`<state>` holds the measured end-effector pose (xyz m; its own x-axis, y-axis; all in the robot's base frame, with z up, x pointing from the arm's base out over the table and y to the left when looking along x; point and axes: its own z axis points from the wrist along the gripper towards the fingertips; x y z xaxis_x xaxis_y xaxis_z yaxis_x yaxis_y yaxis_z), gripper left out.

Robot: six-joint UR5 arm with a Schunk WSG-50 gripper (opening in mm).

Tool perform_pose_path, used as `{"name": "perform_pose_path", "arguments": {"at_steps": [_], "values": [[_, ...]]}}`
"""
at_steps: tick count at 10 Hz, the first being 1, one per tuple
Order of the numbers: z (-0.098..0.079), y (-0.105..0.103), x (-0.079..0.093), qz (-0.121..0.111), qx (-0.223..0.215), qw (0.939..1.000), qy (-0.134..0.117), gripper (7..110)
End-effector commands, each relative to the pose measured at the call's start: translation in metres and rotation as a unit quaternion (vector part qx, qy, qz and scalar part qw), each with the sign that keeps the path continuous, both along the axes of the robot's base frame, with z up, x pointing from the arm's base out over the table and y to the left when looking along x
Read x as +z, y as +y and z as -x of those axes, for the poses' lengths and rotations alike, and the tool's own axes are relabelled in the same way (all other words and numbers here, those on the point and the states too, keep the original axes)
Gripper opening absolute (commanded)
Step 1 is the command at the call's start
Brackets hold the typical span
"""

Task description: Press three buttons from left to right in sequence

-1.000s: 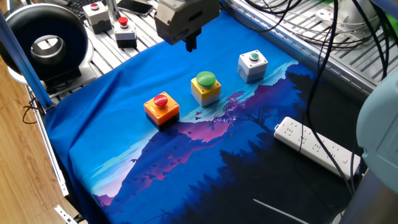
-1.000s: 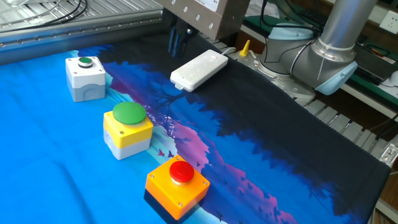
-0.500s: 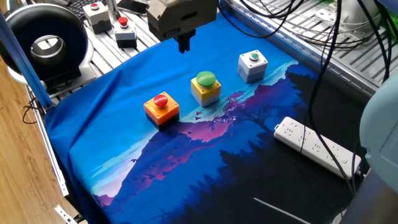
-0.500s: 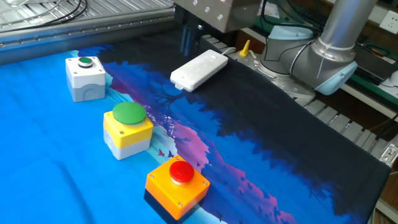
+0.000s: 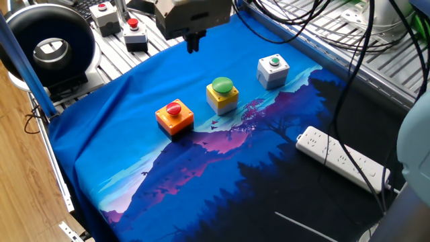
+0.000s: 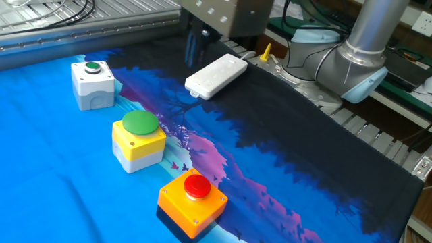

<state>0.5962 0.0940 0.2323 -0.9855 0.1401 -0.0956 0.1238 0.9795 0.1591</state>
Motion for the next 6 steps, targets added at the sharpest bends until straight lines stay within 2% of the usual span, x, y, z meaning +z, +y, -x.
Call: {"name": "perform_pose_path", "arguments": {"at_steps": [1, 2, 3, 4, 5, 6], "values": [[-0.026, 0.036, 0.011, -0.064, 0.055, 0.9943, -0.065, 7], [-0.006, 0.051, 0.012, -0.092, 0.053, 0.9941, -0.024, 7], [0.005, 0.027, 0.004, -0.041, 0.058, 0.9975, 0.001, 7], [0.023, 0.011, 0.002, -0.008, 0.042, 0.9982, 0.041, 7], [0.030, -0.011, 0.000, 0.037, 0.056, 0.9962, 0.055, 7], [0.018, -0.017, 0.000, 0.049, 0.061, 0.9965, 0.031, 7]]}}
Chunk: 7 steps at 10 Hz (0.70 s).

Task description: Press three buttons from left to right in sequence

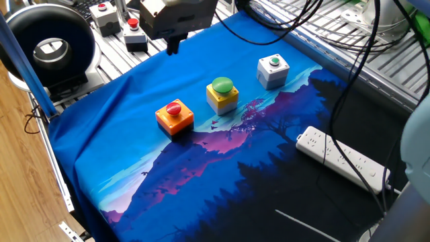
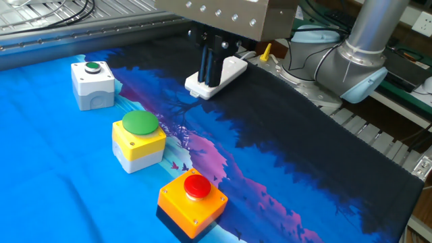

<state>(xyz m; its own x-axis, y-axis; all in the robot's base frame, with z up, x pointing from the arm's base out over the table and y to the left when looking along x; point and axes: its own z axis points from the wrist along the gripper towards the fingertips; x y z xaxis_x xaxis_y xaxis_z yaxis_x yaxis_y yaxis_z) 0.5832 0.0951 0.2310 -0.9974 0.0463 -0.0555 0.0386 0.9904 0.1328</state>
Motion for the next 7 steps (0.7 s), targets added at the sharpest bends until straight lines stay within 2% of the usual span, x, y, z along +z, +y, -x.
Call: {"name": "perform_pose_path", "arguments": {"at_steps": [1, 2, 3, 5, 7], "values": [[-0.017, -0.026, 0.002, 0.049, -0.009, 0.9982, -0.035, 7], [-0.029, -0.052, 0.004, 0.102, 0.011, 0.9929, -0.060, 7], [-0.020, -0.054, 0.003, 0.088, 0.010, 0.9947, -0.051, 7], [0.006, -0.078, -0.001, 0.075, 0.049, 0.9954, -0.035, 7], [0.033, -0.100, -0.009, 0.056, 0.093, 0.9936, -0.031, 7]]}}
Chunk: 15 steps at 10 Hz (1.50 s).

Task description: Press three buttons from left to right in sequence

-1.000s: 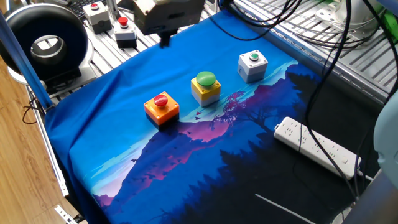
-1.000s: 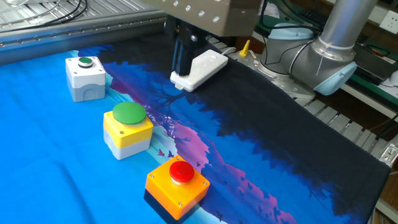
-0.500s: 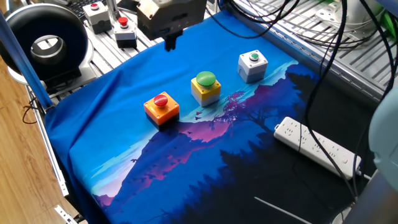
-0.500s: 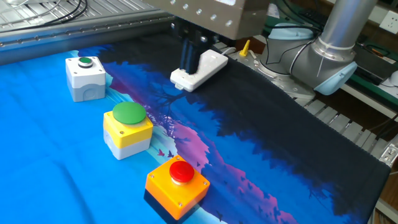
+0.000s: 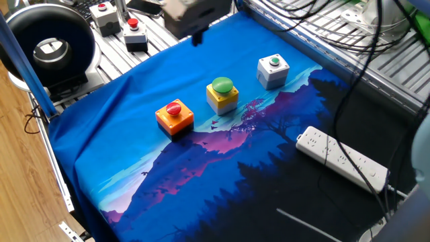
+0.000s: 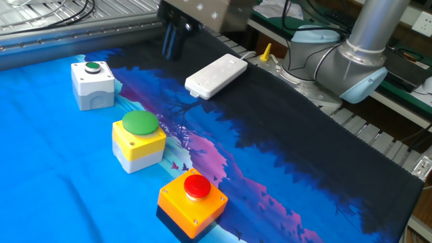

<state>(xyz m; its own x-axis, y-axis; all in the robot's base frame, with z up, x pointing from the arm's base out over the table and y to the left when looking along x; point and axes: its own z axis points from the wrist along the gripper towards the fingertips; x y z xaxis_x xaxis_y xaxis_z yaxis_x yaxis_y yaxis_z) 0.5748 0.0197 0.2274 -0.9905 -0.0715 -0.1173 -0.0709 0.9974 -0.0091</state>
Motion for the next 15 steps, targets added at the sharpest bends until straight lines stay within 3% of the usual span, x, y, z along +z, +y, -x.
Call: {"name": "perform_pose_path", "arguments": {"at_steps": [1, 4, 9, 13, 15], "values": [[0.036, -0.032, -0.011, -0.027, 0.055, 0.9981, 0.001, 7], [0.056, -0.055, -0.029, -0.019, 0.087, 0.9960, 0.005, 7], [0.058, -0.046, -0.026, -0.037, 0.072, 0.9967, 0.008, 7], [0.057, -0.046, -0.022, -0.025, 0.063, 0.9975, 0.020, 7], [0.057, -0.043, -0.021, -0.032, 0.061, 0.9974, 0.020, 7]]}}
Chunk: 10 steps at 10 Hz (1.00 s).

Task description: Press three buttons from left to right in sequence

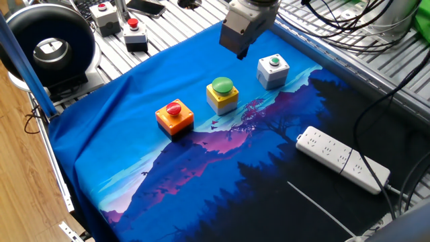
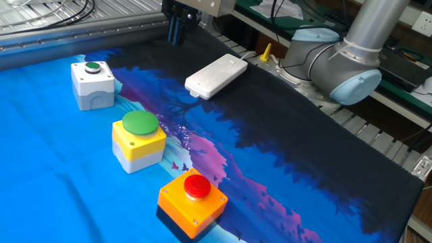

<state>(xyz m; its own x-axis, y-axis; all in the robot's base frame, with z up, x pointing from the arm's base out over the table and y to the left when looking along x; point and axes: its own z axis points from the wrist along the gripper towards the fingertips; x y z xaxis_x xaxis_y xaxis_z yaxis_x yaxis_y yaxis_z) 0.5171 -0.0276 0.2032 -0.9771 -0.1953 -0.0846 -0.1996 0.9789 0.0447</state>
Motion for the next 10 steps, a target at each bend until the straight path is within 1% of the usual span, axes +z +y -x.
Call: {"name": "perform_pose_path", "arguments": {"at_steps": [1, 2, 4, 5, 6, 7, 8, 9, 10], "values": [[-0.001, 0.005, 0.003, -0.010, -0.008, 0.9999, 0.001, 7], [0.000, 0.009, 0.003, -0.017, -0.012, 0.9998, 0.003, 7], [0.001, 0.010, 0.003, -0.021, -0.013, 0.9997, 0.005, 7], [0.003, 0.020, 0.004, -0.042, -0.025, 0.9988, 0.010, 7], [0.009, 0.031, 0.006, -0.066, -0.077, 0.9944, 0.029, 7], [0.016, 0.030, 0.005, -0.064, -0.128, 0.9885, 0.049, 7], [0.025, 0.022, 0.004, -0.046, -0.157, 0.9842, 0.067, 7], [0.023, 0.018, 0.004, -0.039, -0.173, 0.9821, 0.063, 7], [0.011, 0.023, 0.004, -0.054, -0.195, 0.9784, 0.044, 7]]}}
